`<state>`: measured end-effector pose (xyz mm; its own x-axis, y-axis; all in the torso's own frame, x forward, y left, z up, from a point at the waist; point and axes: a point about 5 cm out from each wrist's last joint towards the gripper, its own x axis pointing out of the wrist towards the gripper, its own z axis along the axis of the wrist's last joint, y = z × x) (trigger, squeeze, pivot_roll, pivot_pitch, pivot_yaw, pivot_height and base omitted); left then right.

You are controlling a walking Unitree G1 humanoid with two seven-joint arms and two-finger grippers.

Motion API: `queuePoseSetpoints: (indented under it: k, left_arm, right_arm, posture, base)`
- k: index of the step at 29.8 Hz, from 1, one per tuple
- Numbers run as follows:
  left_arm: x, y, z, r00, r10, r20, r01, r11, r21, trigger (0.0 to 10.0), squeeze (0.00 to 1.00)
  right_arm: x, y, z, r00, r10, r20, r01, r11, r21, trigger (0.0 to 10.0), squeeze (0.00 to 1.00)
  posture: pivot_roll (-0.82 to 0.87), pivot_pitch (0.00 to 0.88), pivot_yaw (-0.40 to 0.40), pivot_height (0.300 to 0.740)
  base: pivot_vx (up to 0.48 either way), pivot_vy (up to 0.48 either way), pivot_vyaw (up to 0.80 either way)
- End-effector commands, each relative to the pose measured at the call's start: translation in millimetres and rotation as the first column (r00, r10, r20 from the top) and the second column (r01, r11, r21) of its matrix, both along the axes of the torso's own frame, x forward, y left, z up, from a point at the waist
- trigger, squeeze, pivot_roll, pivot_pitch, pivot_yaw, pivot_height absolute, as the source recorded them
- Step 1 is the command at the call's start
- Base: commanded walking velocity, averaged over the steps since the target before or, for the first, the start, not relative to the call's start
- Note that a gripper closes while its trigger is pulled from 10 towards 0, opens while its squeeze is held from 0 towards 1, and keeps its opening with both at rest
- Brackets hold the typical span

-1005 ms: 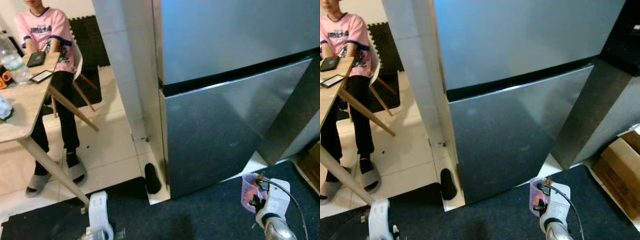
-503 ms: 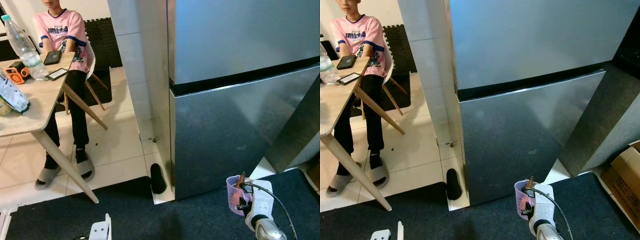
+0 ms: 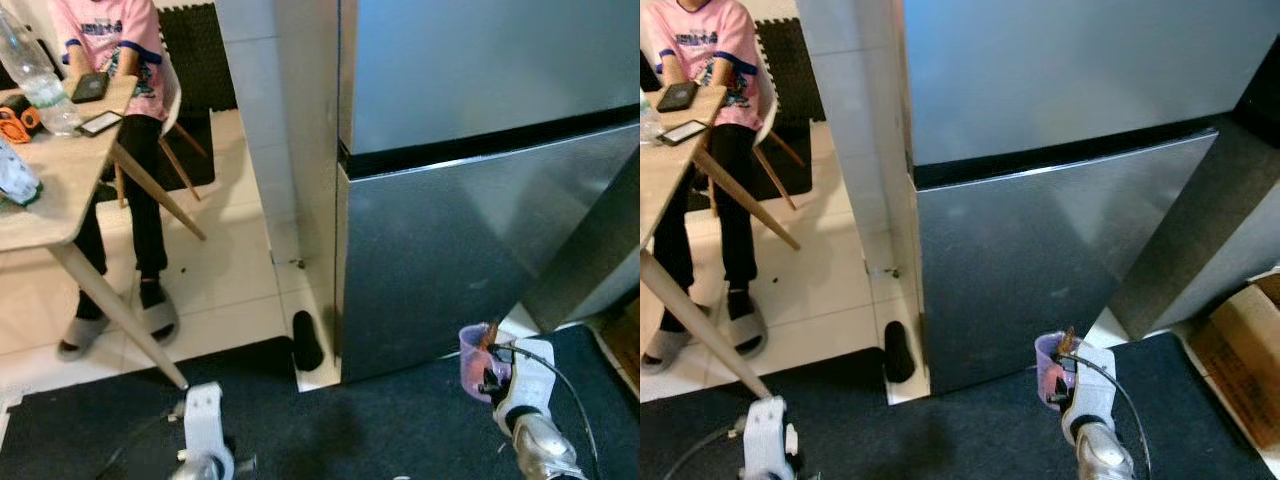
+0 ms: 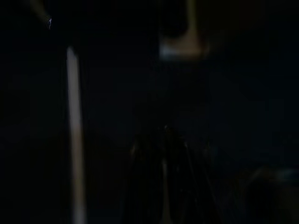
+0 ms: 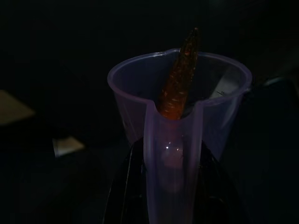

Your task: Restocking fridge

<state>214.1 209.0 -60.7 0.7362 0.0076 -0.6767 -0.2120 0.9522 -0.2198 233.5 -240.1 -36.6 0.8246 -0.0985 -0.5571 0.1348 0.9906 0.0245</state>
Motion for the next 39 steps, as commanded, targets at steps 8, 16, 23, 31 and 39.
queuePoseSetpoints:
  k: [8,16,23,31,39]
  left_arm:
    - [84.9,34.5,84,0.918,0.024,0.395,-0.028,1.0,0.003,10.0,0.0]
    - [165.2,-4.5,202,0.664,-0.307,0.682,0.326,0.939,0.105,10.0,1.0]
    - [175.6,-25.7,223,0.594,-0.423,0.684,0.462,0.876,0.141,10.0,1.0]
    - [177.5,-62.2,250,0.357,-0.598,0.718,0.744,0.647,0.169,10.0,1.0]
    - [176.3,-56.1,265,0.269,-0.632,0.726,0.805,0.562,0.19,10.0,1.0]
  right_arm:
    - [-9.6,-3.4,0,0.998,0.027,0.061,-0.03,0.999,0.039,10.0,0.0]
    - [-6.2,-13.5,12,0.983,0.007,0.184,-0.015,0.999,0.039,10.0,0.0]
    - [-3.9,-15.6,19,0.968,0.004,0.251,-0.014,0.999,0.038,10.0,0.0]
    - [2.0,-28.1,35,0.938,0.006,0.346,-0.015,1.0,0.023,10.0,0.0]
    - [5.2,-33.6,43,0.922,0.016,0.387,-0.02,1.0,0.008,10.0,0.0]
  posture:
    - [-0.09,0.144,0.029,0.74]
    - [-0.14,0.204,0.086,0.74]
    - [-0.17,0.228,0.109,0.74]
    - [-0.19,0.242,0.108,0.74]
    - [-0.22,0.248,0.111,0.74]
  base:
    - [0.0,0.0,0.0]
    - [0.0,0.0,0.0]
    - [0.0,0.0,0.0]
    - [0.0,0.0,0.0]
    - [0.0,0.0,0.0]
